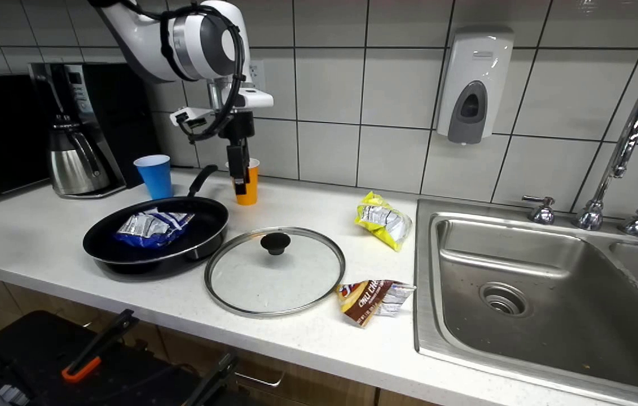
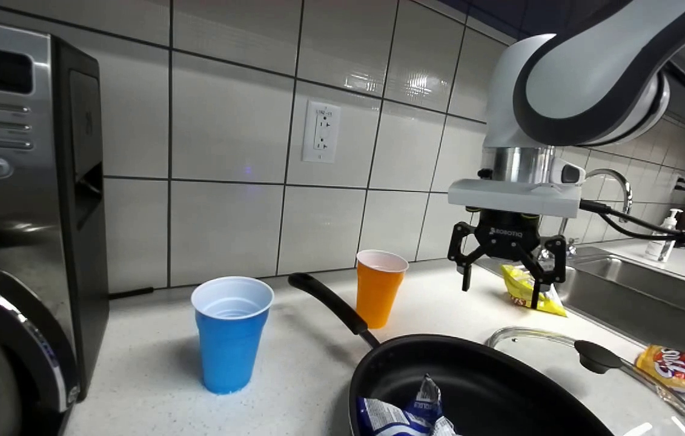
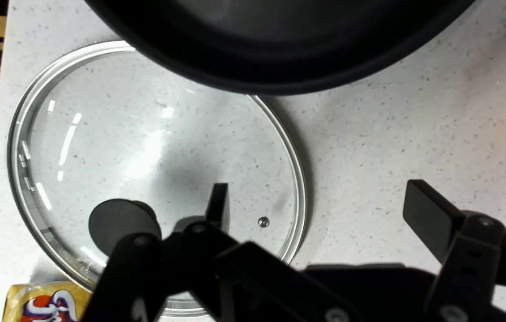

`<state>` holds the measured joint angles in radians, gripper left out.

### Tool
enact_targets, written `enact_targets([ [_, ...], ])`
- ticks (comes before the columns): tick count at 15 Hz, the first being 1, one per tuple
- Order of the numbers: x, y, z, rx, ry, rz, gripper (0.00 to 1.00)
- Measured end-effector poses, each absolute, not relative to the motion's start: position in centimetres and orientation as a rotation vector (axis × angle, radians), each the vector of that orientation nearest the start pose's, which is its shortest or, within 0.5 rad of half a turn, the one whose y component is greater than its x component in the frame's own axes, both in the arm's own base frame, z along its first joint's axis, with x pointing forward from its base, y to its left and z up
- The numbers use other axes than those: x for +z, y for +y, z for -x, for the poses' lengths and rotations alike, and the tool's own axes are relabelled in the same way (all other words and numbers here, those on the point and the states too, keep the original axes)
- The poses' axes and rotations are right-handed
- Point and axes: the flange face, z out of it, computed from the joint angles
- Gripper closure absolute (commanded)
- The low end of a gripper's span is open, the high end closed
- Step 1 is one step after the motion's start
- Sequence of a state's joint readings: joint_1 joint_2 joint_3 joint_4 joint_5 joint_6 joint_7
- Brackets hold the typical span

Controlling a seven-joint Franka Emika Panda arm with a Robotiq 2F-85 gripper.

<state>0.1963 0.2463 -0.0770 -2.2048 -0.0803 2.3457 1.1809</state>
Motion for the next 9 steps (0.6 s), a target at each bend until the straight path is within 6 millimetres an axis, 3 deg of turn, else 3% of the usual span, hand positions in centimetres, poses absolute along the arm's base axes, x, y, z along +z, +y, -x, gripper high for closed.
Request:
enact_targets([
  [9,26.0,-4.0,-53.4,0.058,1.816,2.741,0.0],
])
